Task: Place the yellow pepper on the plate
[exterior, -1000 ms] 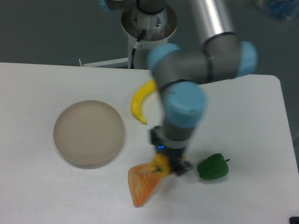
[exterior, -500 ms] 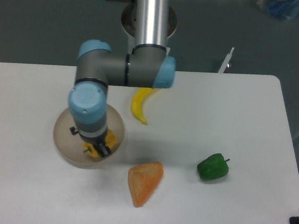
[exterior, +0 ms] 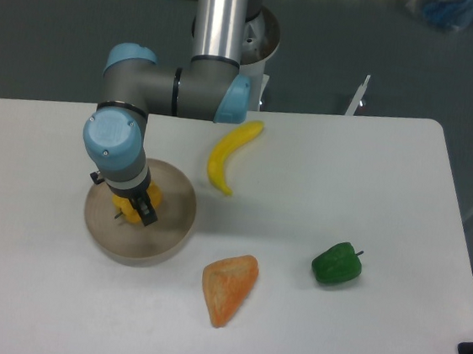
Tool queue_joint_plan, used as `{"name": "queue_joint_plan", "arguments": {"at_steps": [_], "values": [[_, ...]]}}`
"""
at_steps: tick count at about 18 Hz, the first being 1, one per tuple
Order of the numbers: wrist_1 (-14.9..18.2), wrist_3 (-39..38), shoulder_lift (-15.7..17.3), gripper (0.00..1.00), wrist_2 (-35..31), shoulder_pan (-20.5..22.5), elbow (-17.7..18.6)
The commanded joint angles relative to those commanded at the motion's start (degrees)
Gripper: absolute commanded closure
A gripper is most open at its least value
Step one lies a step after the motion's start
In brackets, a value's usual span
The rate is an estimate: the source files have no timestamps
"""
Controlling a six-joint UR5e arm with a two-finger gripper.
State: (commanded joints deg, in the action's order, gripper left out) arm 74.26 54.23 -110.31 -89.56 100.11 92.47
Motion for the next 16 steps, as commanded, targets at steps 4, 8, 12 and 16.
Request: {"name": "queue_joint_plan", "arguments": {"at_steps": [4, 8, 12, 16], "values": [[0.44, 0.0, 2.81, 0.0, 0.0, 4.02, -1.23], [-0.26, 1.14, 3.26, 0.0, 0.08, 12.81, -3.42], [-0.09, 5.7, -2.79, 0.0, 0.0, 21.61, -10.62], [-0.52, 13.77, -6.05, 0.0, 0.08, 27.5, -14.59]]}}
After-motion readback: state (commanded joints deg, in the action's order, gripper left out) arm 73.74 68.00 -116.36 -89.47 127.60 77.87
